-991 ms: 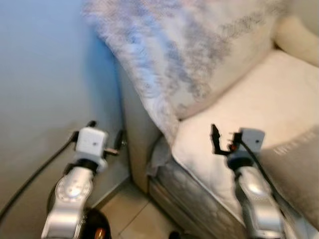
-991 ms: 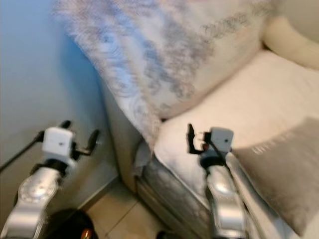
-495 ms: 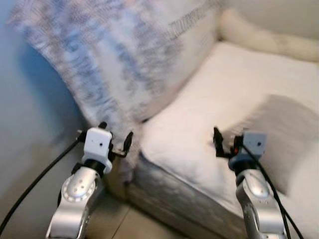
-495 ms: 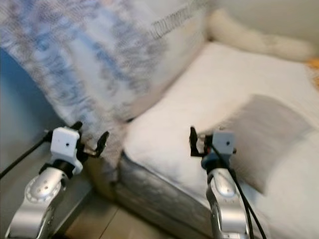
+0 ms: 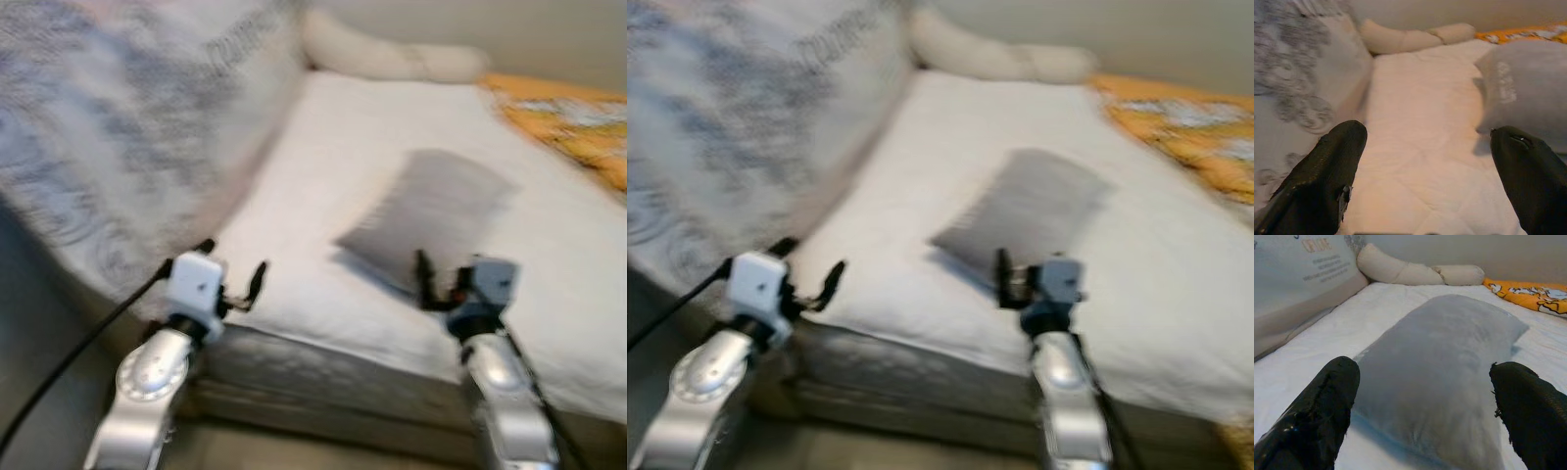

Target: Clean up the room

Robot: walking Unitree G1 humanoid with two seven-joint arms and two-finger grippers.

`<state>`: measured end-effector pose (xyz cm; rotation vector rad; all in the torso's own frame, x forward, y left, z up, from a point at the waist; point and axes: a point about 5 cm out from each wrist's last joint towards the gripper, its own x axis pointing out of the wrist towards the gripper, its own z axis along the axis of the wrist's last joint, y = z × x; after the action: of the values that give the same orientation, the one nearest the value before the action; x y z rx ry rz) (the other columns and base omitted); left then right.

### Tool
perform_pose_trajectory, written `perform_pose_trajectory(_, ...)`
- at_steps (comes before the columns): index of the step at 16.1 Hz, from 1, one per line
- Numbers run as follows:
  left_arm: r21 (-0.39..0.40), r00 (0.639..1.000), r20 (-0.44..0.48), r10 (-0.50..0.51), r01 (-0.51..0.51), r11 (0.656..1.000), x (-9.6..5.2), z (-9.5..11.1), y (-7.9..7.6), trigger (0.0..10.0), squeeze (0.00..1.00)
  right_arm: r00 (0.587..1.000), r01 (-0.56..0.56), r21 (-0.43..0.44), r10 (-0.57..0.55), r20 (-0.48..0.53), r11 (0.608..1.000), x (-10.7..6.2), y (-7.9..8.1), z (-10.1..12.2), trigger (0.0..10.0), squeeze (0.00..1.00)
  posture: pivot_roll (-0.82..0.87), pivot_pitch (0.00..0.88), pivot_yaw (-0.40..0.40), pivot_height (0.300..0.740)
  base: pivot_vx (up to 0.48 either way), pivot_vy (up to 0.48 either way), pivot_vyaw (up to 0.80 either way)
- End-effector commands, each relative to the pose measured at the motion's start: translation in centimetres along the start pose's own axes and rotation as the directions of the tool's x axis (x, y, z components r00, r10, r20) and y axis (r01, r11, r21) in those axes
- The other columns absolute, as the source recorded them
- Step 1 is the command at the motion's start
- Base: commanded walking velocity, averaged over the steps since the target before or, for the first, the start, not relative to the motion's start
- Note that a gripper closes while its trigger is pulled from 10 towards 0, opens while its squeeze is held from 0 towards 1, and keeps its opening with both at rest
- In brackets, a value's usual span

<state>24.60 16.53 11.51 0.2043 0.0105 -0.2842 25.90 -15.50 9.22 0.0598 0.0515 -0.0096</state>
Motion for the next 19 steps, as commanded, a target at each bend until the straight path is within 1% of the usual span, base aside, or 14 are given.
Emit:
perform_pose_trajectory(1, -0.002, 1.0, 0.02, -0.013, 0.013, 1.0, 0.1, 0.4, -0.2, 10.0, 0.0, 1.0, 0.02, -0.016, -0.02, 0.003, 1.0, 0.0, -0.5, 0.2, 10.0, 0.0, 0.07, 0.0, -0.013, 0.74, 0.0, 0.0, -0.8)
perform_pose_trajectory(3, 0.002, 1.0, 0.027, -0.01, 0.01, 1.0, 0.3, 0.5, -0.2, 10.0, 0.0, 1.0, 0.015, -0.032, -0.015, 0.007, 0.999, 0.1, -0.5, 0.2, 10.0, 0.0, 0.07, 0.0, -0.013, 0.74, 0.0, 0.0, -0.7)
perform_pose_trajectory(5, -0.004, 0.999, 0.032, 0.0, 0.0, 1.0, 0.4, 0.5, 0.0, 10.0, 0.0, 1.0, 0.012, -0.1, -0.011, 0.017, 0.995, 0.2, -0.4, 0.3, 10.0, 0.0, 0.07, 0.0, -0.012, 0.74, 0.311, 0.0, 0.0)
perform_pose_trajectory(7, -0.002, 0.999, 0.018, 0.027, -0.027, 1.0, 0.6, 0.3, 0.4, 10.0, 0.0, 1.0, 0.0, -0.137, 0.004, 0.027, 0.991, 0.4, 0.0, 0.5, 10.0, 0.0, 0.06, 0.0, -0.014, 0.74, 0.345, 0.0, 0.0)
perform_pose_trajectory(8, -0.001, 0.999, 0.006, 0.051, -0.051, 0.999, 0.7, 0.2, 0.6, 10.0, 0.0, 1.0, -0.008, -0.128, 0.011, 0.022, 0.992, 0.5, 0.2, 0.5, 10.0, 0.0, 0.06, 0.0, -0.015, 0.74, 0.364, 0.0, 0.0)
perform_pose_trajectory(11, -0.01, 0.997, -0.003, 0.072, -0.072, 0.997, 0.7, 0.0, 0.8, 10.0, 0.0, 1.0, -0.025, -0.092, 0.026, 0.004, 0.995, 0.5, 0.1, 0.4, 10.0, 0.0, 0.06, 0.0, -0.02, 0.74, 0.387, 0.0, 0.0)
perform_pose_trajectory(15, -0.013, 0.997, -0.002, 0.082, -0.082, 0.997, 0.9, 0.0, 0.8, 10.0, 0.0, 1.0, -0.024, -0.098, 0.025, 0.007, 0.995, 0.8, -0.2, 0.6, 10.0, 0.0, 0.06, 0.0, -0.024, 0.74, 0.387, 0.0, 0.0)
perform_pose_trajectory(19, -0.001, 0.997, -0.002, 0.083, -0.083, 0.997, 1.0, 0.1, 0.9, 10.0, 0.0, 1.0, -0.031, -0.086, 0.031, -0.001, 0.996, 1.1, 0.0, 0.6, 10.0, 0.0, 0.07, 0.0, -0.026, 0.74, 0.381, 0.0, 0.0)
